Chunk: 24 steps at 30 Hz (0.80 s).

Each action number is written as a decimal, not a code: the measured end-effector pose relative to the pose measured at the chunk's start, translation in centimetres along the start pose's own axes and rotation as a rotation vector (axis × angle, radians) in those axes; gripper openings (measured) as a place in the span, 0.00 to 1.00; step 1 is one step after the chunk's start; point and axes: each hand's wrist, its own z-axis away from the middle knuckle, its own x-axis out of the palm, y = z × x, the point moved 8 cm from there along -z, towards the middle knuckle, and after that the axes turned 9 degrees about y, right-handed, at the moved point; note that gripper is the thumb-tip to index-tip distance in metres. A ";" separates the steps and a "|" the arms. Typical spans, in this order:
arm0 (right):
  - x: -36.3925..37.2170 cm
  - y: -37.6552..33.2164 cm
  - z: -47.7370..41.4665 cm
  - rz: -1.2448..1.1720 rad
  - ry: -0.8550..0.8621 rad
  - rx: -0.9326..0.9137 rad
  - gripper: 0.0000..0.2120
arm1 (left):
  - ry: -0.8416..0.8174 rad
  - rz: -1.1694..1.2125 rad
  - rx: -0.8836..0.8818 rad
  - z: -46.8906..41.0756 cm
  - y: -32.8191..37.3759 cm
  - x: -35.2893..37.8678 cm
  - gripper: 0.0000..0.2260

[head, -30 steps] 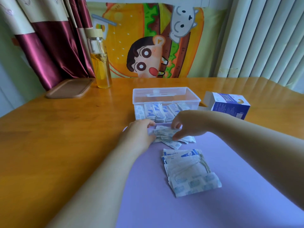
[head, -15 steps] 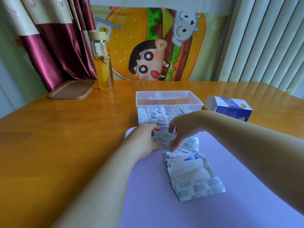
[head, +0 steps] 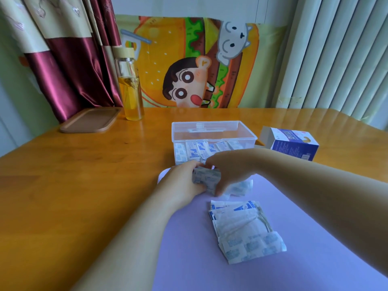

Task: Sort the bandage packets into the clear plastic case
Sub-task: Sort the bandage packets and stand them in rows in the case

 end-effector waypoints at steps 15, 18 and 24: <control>1.6 3.9 1.8 -0.493 0.445 0.015 0.09 | -0.010 -0.136 0.062 0.4 0.2 0.6 0.27; 2.3 4.4 2.2 -0.632 0.482 0.023 0.15 | -0.052 -0.094 0.055 0.8 0.8 0.9 0.28; 2.4 3.7 1.9 -0.850 0.527 -0.030 0.20 | -0.053 0.011 0.058 1.2 1.9 0.7 0.28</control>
